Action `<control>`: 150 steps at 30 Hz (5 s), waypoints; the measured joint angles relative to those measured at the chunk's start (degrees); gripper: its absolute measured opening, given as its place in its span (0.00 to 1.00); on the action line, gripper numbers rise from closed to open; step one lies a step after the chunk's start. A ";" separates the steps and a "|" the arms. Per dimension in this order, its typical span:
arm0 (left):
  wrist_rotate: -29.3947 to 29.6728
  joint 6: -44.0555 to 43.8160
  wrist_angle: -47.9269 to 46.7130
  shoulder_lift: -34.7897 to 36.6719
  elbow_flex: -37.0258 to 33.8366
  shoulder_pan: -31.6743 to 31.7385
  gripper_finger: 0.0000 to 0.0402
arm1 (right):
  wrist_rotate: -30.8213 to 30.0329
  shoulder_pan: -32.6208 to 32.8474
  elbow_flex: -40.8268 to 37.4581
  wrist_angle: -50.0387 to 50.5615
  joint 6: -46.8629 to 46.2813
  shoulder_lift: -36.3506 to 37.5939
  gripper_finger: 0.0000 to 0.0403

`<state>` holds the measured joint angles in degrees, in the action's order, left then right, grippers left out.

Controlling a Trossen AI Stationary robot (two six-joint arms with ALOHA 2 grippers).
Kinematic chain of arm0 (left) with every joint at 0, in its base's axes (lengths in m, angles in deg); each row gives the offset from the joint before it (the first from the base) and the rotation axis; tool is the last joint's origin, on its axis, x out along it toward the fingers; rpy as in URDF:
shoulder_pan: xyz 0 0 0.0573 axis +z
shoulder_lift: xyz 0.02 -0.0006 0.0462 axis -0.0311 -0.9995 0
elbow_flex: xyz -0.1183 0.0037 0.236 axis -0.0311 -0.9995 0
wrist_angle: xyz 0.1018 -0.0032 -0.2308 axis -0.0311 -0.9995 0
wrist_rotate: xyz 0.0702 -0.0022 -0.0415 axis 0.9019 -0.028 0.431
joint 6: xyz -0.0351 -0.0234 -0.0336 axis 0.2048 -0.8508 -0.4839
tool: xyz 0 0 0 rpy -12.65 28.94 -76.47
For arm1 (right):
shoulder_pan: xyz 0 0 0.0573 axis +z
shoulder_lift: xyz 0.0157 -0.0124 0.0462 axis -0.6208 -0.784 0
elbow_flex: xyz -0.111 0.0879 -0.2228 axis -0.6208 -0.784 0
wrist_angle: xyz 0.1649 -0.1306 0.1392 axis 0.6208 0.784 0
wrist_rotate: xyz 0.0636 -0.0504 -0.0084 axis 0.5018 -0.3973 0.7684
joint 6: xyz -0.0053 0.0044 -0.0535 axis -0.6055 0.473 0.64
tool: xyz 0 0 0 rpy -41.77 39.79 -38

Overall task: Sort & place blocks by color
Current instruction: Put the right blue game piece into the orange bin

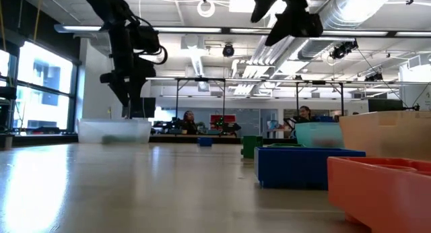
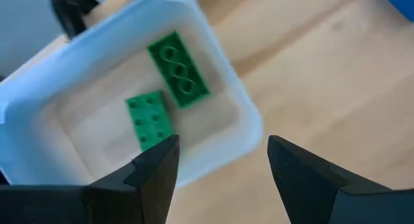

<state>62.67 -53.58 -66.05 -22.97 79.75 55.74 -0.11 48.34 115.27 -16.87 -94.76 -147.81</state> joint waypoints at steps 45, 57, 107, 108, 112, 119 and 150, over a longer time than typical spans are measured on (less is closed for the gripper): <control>0.47 -28.71 -13.17 29.64 -0.09 -43.59 0.56 | -12.27 24.98 -0.02 -8.24 12.85 -14.27 0.61; 3.26 -29.69 -13.18 29.64 -0.09 -45.52 0.56 | -10.83 24.90 -0.02 -9.58 10.94 -19.62 0.61; 4.78 -28.58 -13.05 29.59 -0.11 -45.49 0.56 | -4.39 21.54 1.16 -9.80 7.15 -26.95 0.28; 4.77 -28.58 -13.07 29.59 -0.11 -45.49 0.56 | -3.98 21.67 1.64 -9.14 7.72 -26.95 0.28; 4.77 -28.58 -13.07 29.59 -0.11 -45.49 0.56 | -1.19 22.20 4.52 -4.75 9.05 -26.92 0.28; 4.77 -28.57 -13.05 29.59 -0.11 -45.49 0.56 | -4.90 23.01 9.42 3.20 8.34 -26.73 0.28; 7.96 -25.11 -12.46 29.59 -0.13 -45.47 0.56 | -19.03 27.22 9.60 43.90 -13.23 -16.74 0.28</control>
<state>70.63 -78.70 -78.52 6.62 79.61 10.27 -19.14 75.56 124.87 27.03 -108.00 -164.55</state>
